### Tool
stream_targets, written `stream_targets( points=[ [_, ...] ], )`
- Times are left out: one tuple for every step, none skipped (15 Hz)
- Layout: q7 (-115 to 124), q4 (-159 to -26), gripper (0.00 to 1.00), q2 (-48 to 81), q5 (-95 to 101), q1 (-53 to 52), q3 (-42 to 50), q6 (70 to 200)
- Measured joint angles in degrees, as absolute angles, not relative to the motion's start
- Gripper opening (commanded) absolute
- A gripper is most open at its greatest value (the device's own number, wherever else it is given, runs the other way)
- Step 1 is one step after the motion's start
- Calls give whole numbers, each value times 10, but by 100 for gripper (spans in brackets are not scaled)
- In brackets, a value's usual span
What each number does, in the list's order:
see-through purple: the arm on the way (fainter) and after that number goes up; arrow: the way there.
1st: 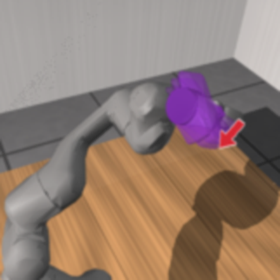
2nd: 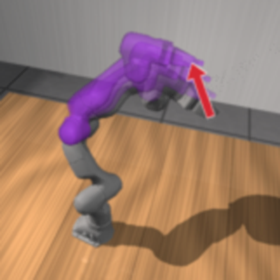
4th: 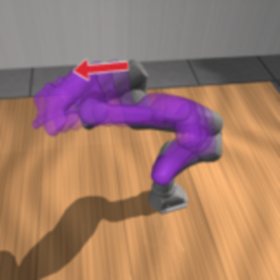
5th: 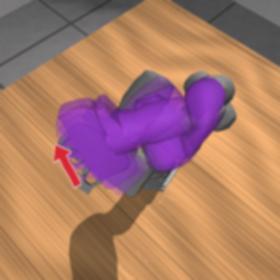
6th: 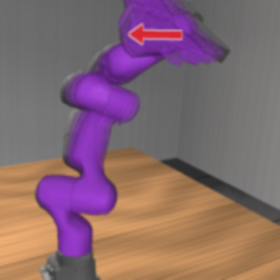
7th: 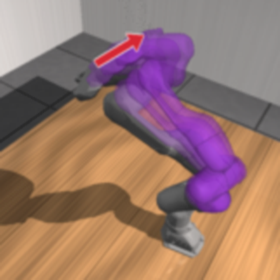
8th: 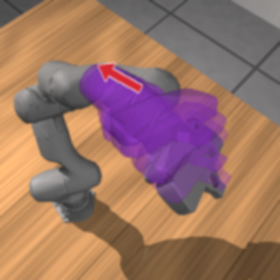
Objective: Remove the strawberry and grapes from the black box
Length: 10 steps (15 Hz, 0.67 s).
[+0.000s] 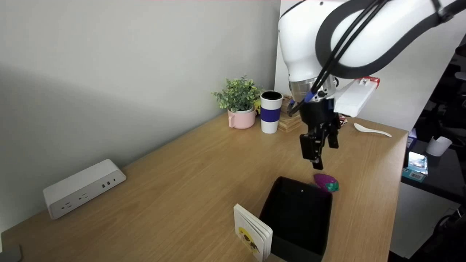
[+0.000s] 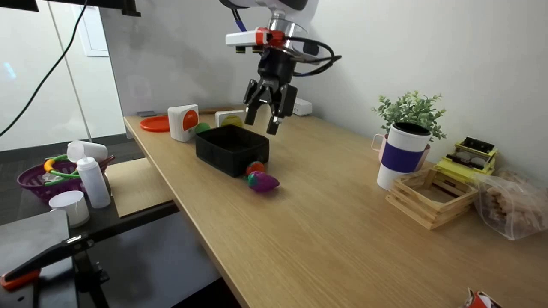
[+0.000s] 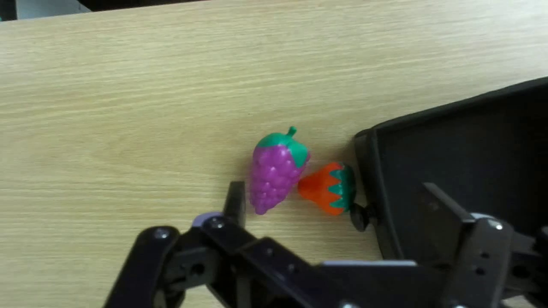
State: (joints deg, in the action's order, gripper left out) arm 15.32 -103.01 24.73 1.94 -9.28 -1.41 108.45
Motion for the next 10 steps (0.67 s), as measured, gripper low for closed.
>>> stream_targets(
  points=[
    [163,-1040,100,227,23,-103,-17,1079],
    [166,-1047,100,211,20,-108,-23,1072],
    [163,-1052,100,197,10,-110,-32,1065],
    [144,-1053,100,190,-12,-109,-41,1057],
    [129,-1053,100,185,-28,-108,-46,1053],
    [121,-1053,100,184,-34,-108,-49,1053],
    [117,-1053,100,185,-36,-107,-49,1053],
    [114,-1054,100,185,-37,-106,-49,1053],
    [112,-1054,100,185,-37,-104,-49,1053],
    [111,-1055,100,185,-37,-103,-49,1053]
  ],
)
